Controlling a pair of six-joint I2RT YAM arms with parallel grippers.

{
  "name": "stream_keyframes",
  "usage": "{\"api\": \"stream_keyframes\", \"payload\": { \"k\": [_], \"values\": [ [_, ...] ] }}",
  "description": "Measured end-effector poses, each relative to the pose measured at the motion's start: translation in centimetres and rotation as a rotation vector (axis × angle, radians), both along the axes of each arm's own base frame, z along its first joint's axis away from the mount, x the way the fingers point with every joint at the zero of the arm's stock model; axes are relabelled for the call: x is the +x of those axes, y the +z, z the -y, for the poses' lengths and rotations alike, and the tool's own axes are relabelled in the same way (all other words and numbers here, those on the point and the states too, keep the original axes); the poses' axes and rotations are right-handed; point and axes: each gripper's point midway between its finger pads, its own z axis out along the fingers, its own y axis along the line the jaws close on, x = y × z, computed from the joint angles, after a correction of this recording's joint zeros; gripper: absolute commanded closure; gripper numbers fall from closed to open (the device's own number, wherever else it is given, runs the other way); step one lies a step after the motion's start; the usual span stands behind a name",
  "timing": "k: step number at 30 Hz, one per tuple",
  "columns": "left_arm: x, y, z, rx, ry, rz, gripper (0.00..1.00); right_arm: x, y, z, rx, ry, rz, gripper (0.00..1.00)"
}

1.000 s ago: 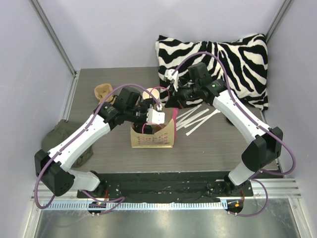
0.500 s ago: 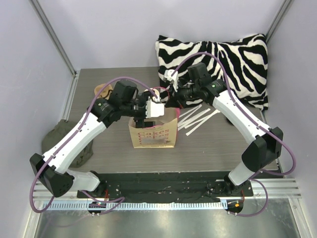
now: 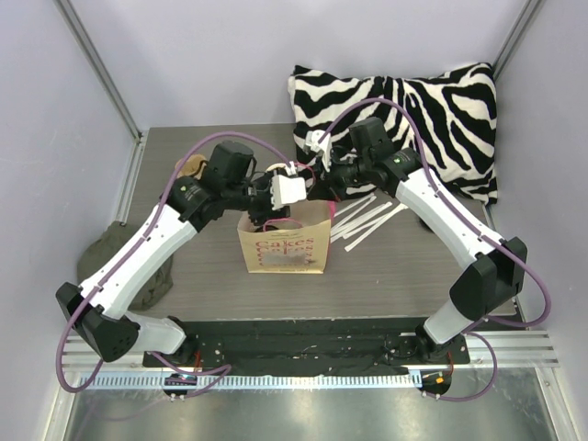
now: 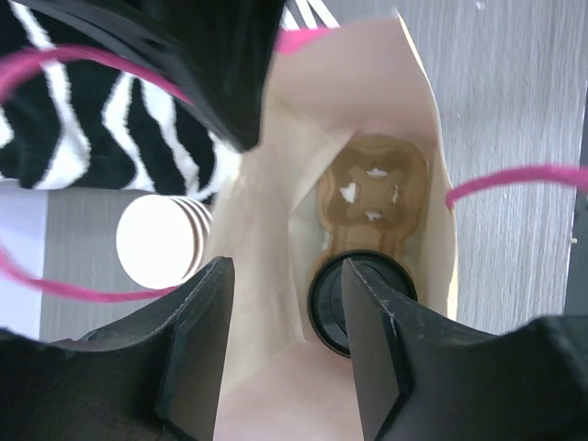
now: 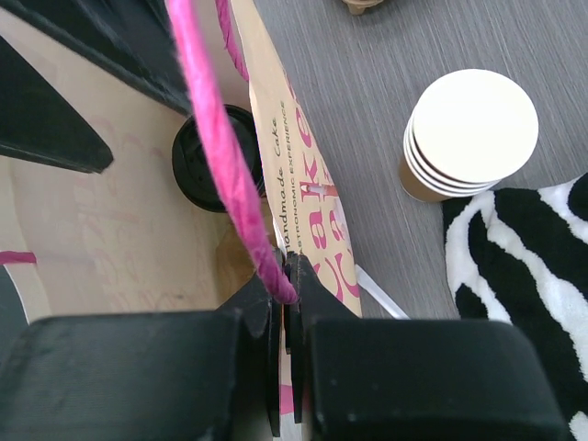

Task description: Pack the takeout coffee

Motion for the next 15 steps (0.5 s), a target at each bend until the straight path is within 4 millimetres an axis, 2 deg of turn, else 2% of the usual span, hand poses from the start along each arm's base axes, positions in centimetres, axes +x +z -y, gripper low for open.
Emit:
{"api": "stream_keyframes", "payload": {
  "k": [3, 4, 6, 11, 15],
  "values": [
    [0.1, 1.3, 0.2, -0.033, 0.019, 0.000, 0.53, 0.0, 0.1, 0.1, -0.001, 0.000, 0.007, 0.99],
    [0.1, 1.5, 0.3, -0.042, 0.026, -0.006, 0.59, 0.0, 0.1, 0.1, -0.002, 0.001, 0.009, 0.99],
    [0.0, 1.7, 0.3, -0.053, 0.040, -0.021, 0.64, 0.0, 0.0, 0.1, -0.003, 0.003, 0.010, 0.99],
    [-0.2, 2.1, 0.5, -0.083, 0.068, -0.056, 0.65, -0.1, -0.1, 0.1, -0.005, 0.004, 0.009, 0.99],
    [-0.2, 4.2, 0.6, -0.125, 0.084, -0.051, 0.68, -0.2, -0.1, 0.0, -0.004, 0.007, 0.010, 0.99]
  ]
}}
